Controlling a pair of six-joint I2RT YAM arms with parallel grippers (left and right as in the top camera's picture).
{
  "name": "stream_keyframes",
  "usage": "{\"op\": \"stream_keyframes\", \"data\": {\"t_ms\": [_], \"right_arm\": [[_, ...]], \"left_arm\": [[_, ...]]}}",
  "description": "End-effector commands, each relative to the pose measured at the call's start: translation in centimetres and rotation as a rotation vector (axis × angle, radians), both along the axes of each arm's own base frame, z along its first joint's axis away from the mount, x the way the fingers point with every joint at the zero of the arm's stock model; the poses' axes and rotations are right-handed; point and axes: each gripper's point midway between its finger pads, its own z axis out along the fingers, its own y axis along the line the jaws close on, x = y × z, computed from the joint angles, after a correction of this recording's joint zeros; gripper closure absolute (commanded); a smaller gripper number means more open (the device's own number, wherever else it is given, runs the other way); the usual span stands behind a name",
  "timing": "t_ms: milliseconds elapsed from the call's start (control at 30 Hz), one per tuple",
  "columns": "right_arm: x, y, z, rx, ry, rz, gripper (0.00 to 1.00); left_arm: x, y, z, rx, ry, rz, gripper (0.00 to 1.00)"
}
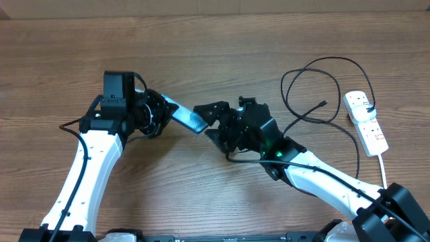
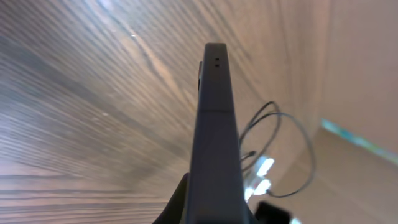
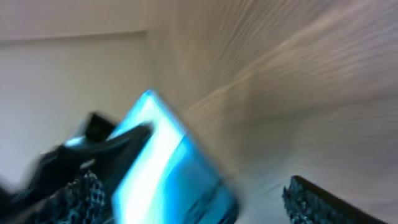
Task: Plug charger to phone and switch on socket
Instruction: 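Open the right gripper and withdraw it from the phone, then grasp the black USB-C cable plug with the right gripper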
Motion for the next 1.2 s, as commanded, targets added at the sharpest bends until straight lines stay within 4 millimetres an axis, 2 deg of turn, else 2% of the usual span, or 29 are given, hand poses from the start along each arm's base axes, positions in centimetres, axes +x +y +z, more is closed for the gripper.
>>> {"op": "stream_keyframes", "data": {"t_ms": [0,67,200,367,500,533,567,633,733,867,900,933,967,1033,1167], "right_arm": [[2.9,-3.8,-1.2,-0.315,-0.268,-0.044,0.03],[3.6,-5.8,-1.5,-0.375,-0.264,-0.07,0.0],[4.7,-9.9,-0.5,-0.458,-0.234,-0.121,0.0],[5.5,-15.9,0.8,-0.623,-0.164,-0.136,0.0],[6.0,-20.7,1.6,-0.752,-0.108,-0.129,0.0],[6.2,-21.7,1.7,-0.769,-0.093,-0.139,0.0],[6.5,-23.6,1.6,-0.791,-0.065,-0.169,0.01],[7.0,-25.8,1.2,-0.811,-0.043,-0.201,0.0],[7.9,-28.2,1.2,-0.829,-0.05,-0.246,0.0],[7.9,-30.4,1.0,-0.838,-0.018,-0.297,0.0],[8.0,-30.8,1.0,-0.845,-0.017,-0.311,0.05],[8.2,-31.8,0.8,-0.879,-0.009,-0.344,0.26],[8.3,-32.3,0.7,-0.898,-0.003,-0.357,0.32],[8.5,-32.9,-0.1,-0.927,0.019,-0.373,0.37],[9.5,-33.4,-2.8,-0.956,0.067,-0.366,0.48]], "left_arm": [[-0.6,0.2,0.1,0.053,-0.069,-0.149,0.96],[-1.4,-0.5,0.2,0.023,-0.072,-0.212,0.96],[-2.5,-2.7,1.7,-0.114,-0.097,-0.314,0.96],[-2.2,-4.4,2.5,-0.244,-0.122,-0.379,0.96],[-1.4,-5.4,1.0,-0.342,-0.074,-0.401,0.96],[-1.2,-5.7,0.6,-0.367,-0.06,-0.407,0.96],[-1.0,-6.1,-0.2,-0.413,-0.028,-0.411,0.96],[-0.9,-6.4,-1.3,-0.463,0.03,-0.401,0.96],[-0.9,-6.5,-2.7,-0.504,0.127,-0.353,0.96],[-0.8,-6.6,-2.7,-0.522,0.159,-0.332,0.96],[-0.9,-6.6,-2.7,-0.528,0.164,-0.329,0.96],[-0.9,-6.7,-2.6,-0.538,0.173,-0.325,0.96],[-0.9,-6.7,-2.5,-0.542,0.176,-0.324,0.96],[-0.9,-6.7,-2.5,-0.541,0.176,-0.324,0.96],[-0.9,-6.7,-2.5,-0.541,0.172,-0.325,0.96]]}}
